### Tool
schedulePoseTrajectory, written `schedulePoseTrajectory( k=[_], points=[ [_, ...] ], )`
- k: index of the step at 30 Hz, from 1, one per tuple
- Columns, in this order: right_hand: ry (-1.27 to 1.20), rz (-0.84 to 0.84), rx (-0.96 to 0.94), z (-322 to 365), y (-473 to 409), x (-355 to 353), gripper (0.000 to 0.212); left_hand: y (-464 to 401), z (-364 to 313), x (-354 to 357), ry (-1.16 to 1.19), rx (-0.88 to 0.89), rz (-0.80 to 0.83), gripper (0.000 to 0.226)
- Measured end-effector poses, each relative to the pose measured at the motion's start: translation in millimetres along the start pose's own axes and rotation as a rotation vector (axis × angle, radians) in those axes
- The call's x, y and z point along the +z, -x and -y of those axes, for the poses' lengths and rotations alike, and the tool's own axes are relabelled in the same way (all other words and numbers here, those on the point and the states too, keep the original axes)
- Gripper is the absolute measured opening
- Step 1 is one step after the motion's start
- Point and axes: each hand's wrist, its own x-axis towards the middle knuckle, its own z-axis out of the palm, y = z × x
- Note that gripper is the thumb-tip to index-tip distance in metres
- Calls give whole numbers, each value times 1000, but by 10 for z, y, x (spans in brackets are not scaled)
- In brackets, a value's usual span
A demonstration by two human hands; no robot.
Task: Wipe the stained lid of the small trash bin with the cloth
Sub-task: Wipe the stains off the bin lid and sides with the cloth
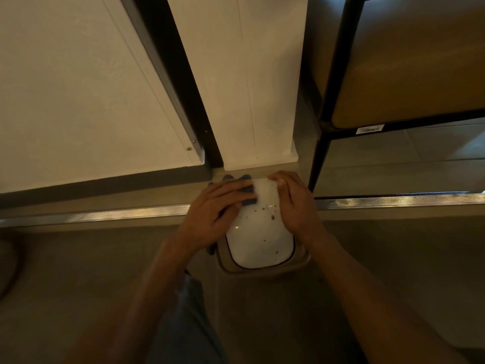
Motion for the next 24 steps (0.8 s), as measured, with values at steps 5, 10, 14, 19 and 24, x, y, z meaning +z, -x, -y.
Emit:
schedulePoseTrajectory(
  k=[5, 10, 14, 19, 24],
  points=[
    [-10, 7, 19, -1, 8, -30, 35, -387, 48, 43, 89, -408, 5, 32],
    [-34, 5, 5, 19, 6, -17, 35, -492, -236, 192, -68, -183, 21, 31],
    [0, 5, 21, 17, 7, 2, 35, -110, -32, -20, 39, -34, -36, 31],
    [9, 18, 44, -7, 13, -31, 37, -333, 10, -40, 171, -361, 16, 33],
    [2, 2, 34, -1, 5, -11, 38, -651, -158, 205, -95, -377, 108, 32]
  ],
)
